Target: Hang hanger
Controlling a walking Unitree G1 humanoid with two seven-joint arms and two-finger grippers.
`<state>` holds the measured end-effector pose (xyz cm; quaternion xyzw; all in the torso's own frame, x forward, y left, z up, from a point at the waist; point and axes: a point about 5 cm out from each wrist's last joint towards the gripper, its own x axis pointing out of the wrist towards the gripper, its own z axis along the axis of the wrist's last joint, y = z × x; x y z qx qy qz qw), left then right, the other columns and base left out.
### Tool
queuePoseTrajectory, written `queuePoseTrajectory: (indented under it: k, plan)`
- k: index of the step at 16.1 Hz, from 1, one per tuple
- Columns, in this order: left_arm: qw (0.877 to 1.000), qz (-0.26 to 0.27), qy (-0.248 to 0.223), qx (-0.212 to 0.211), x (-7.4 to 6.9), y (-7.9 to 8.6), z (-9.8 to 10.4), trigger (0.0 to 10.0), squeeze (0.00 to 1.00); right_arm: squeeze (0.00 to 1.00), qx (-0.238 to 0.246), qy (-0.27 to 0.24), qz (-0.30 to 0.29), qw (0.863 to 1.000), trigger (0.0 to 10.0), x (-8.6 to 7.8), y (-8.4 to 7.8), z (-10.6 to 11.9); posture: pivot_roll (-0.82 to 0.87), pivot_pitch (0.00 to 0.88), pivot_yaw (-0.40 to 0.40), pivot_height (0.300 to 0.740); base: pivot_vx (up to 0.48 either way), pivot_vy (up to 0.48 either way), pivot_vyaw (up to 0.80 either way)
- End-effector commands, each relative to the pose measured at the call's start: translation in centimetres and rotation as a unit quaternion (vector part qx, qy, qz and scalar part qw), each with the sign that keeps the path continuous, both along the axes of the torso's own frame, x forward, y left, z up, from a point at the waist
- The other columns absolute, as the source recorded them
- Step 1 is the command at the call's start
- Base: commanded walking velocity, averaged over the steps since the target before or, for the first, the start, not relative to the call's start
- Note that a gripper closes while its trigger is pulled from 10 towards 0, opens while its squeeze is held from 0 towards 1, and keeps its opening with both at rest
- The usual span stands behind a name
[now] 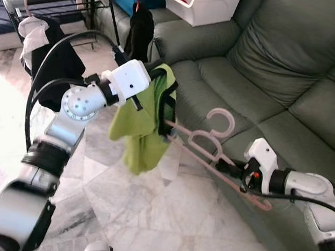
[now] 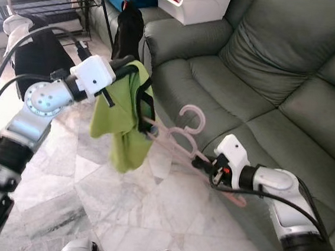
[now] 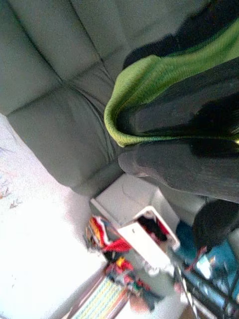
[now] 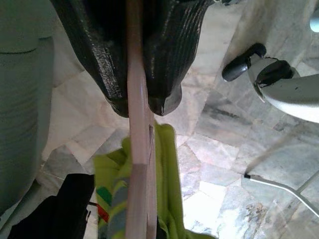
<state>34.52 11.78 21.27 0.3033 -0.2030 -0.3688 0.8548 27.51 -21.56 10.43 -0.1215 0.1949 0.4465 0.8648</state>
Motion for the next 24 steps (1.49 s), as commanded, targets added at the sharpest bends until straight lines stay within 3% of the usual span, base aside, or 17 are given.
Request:
queuePoseTrajectory:
  k: [1,4,6,7,10,12,14,15,17,18,20,21,22,23,24]
  plan:
    - [0.998,-0.056,-0.012,-0.026,-1.1,-2.3,1.8,10.0,0.0,0.0,0.004,0.004,0.002,1.0,10.0,0.3,0.4,-0.4,-0.09,0.046,-0.068,0.74,0.0,0.0,0.0]
    - [0.989,-0.133,0.021,-0.063,-3.2,-4.8,2.5,10.0,0.0,0.0,0.016,0.02,-0.049,0.998,10.0,1.4,0.5,-1.5,-0.08,0.046,-0.073,0.74,0.0,0.0,0.0]
    - [0.98,-0.175,0.052,-0.082,-4.8,-6.0,2.5,10.0,0.0,0.0,0.021,0.001,-0.121,0.992,10.0,2.8,0.1,-1.7,-0.08,0.048,-0.073,0.74,0.0,0.0,0.0]
    - [0.976,-0.188,0.069,-0.085,-5.4,-6.5,2.4,10.0,0.0,0.0,0.041,-0.018,-0.196,0.98,10.0,4.0,-0.6,-1.3,-0.08,0.048,-0.073,0.74,0.0,0.0,0.0]
    - [0.969,-0.202,0.11,-0.09,-6.3,-6.6,2.0,10.0,0.0,0.0,0.098,-0.034,-0.341,0.934,10.0,5.8,-2.8,-0.5,-0.08,0.047,-0.073,0.74,0.0,0.0,0.0]
    - [0.974,-0.184,0.119,-0.057,-6.2,-6.3,0.7,10.0,0.0,0.0,0.158,-0.054,-0.401,0.901,10.0,6.8,-3.6,0.7,-0.08,0.046,-0.073,0.74,0.0,0.0,0.0]
    - [0.979,-0.153,0.129,-0.034,-5.7,-5.8,-1.2,10.0,0.0,0.0,0.215,-0.077,-0.427,0.875,10.0,7.6,-3.4,2.5,-0.08,0.046,-0.07,0.74,0.0,0.0,0.0]
    - [0.984,-0.099,0.143,-0.033,-4.7,-5.2,-2.8,10.0,0.0,0.0,0.258,-0.106,-0.435,0.856,10.0,8.3,-3.1,4.3,-0.08,0.044,-0.069,0.74,0.0,0.0,0.0]
    - [0.984,-0.06,0.167,-0.023,-4.3,-4.9,-5.1,10.0,0.0,0.0,0.306,-0.143,-0.461,0.821,10.0,9.1,-2.8,6.9,-0.09,0.043,-0.066,0.74,0.0,0.0,0.0]
    - [0.983,-0.06,0.171,-0.01,-4.7,-5.2,-5.8,10.0,0.0,0.0,0.332,-0.123,-0.5,0.791,10.0,9.6,-2.8,7.2,-0.09,0.044,-0.065,0.74,0.0,0.0,0.0]
    - [0.982,-0.08,0.173,-0.021,-5.2,-6.1,-5.6,10.0,0.0,0.0,0.306,-0.082,-0.543,0.778,10.0,9.4,-2.7,5.4,-0.09,0.041,-0.073,0.74,0.0,0.0,0.0]
    - [0.982,-0.083,0.171,-0.021,-5.3,-6.4,-5.6,10.0,0.0,0.0,0.286,-0.082,-0.581,0.758,10.0,8.9,-3.7,4.7,-0.09,0.041,-0.075,0.74,0.0,0.0,0.0]
    - [0.981,-0.09,0.17,-0.017,-5.4,-6.6,-5.7,10.0,0.0,0.0,0.293,-0.087,-0.634,0.711,10.0,8.4,-5.5,4.4,-0.09,0.041,-0.075,0.74,0.0,0.0,0.0]
    - [0.981,-0.093,0.171,-0.024,-5.4,-6.7,-5.6,10.0,0.0,0.0,0.293,-0.097,-0.655,0.69,10.0,7.9,-6.7,4.5,-0.09,0.042,-0.073,0.74,0.0,0.0,0.0]
    - [0.98,-0.094,0.171,-0.026,-5.4,-6.8,-5.5,10.0,0.0,0.0,0.296,-0.09,-0.649,0.695,10.0,8.0,-6.6,4.5,-0.1,0.043,-0.068,0.74,0.0,0.0,0.0]
